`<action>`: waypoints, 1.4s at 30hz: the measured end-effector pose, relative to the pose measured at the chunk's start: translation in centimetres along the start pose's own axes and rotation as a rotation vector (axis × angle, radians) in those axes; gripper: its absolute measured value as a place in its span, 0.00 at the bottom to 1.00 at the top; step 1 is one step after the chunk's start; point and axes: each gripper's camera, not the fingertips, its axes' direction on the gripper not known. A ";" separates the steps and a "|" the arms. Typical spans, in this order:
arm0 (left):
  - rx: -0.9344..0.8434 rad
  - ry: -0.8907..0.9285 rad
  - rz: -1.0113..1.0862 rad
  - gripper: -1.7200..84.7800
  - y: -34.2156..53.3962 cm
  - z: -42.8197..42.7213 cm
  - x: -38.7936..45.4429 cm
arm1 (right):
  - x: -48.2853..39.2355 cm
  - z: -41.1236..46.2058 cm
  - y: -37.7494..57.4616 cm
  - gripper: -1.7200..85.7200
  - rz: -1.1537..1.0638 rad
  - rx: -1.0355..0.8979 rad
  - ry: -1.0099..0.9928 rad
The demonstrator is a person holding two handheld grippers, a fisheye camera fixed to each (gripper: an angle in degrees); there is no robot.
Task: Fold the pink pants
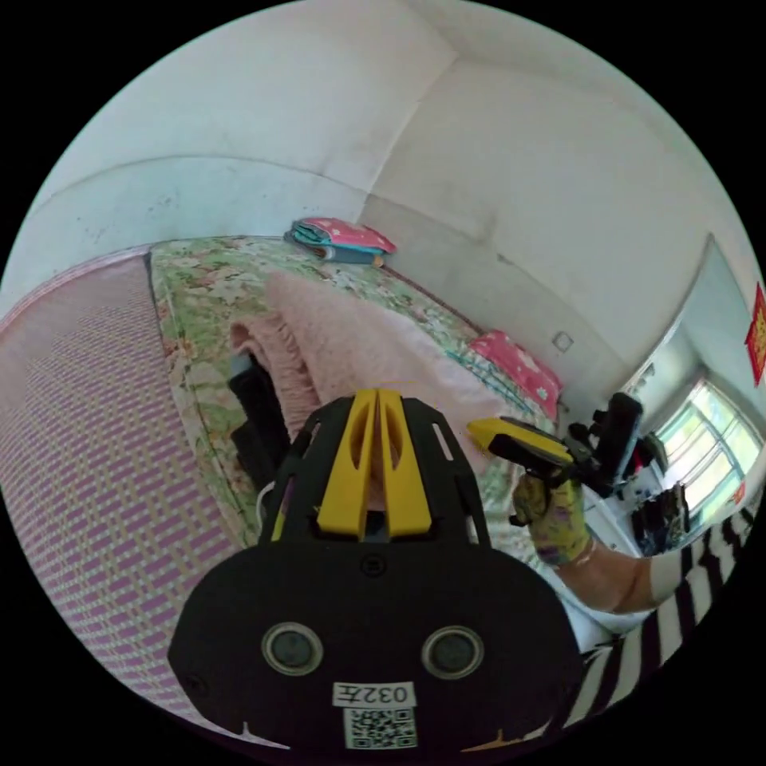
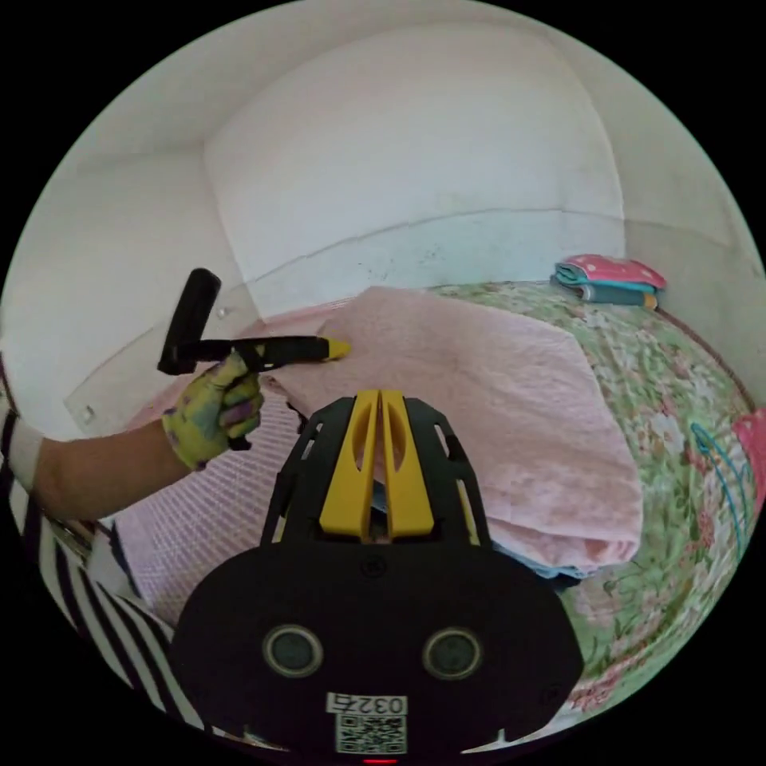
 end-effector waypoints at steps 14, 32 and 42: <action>0.021 0.006 0.077 0.01 0.4 -14.4 5.8 | 5.7 9.5 10.2 0.01 -0.008 -0.060 0.087; -0.596 -0.385 -0.648 0.01 34.9 -67.0 24.1 | -1.5 25.6 42.0 0.01 -0.475 -0.579 -0.440; -0.496 -0.362 -1.360 0.02 46.7 -94.3 35.3 | -3.9 36.6 50.2 0.01 -0.534 -0.817 -0.829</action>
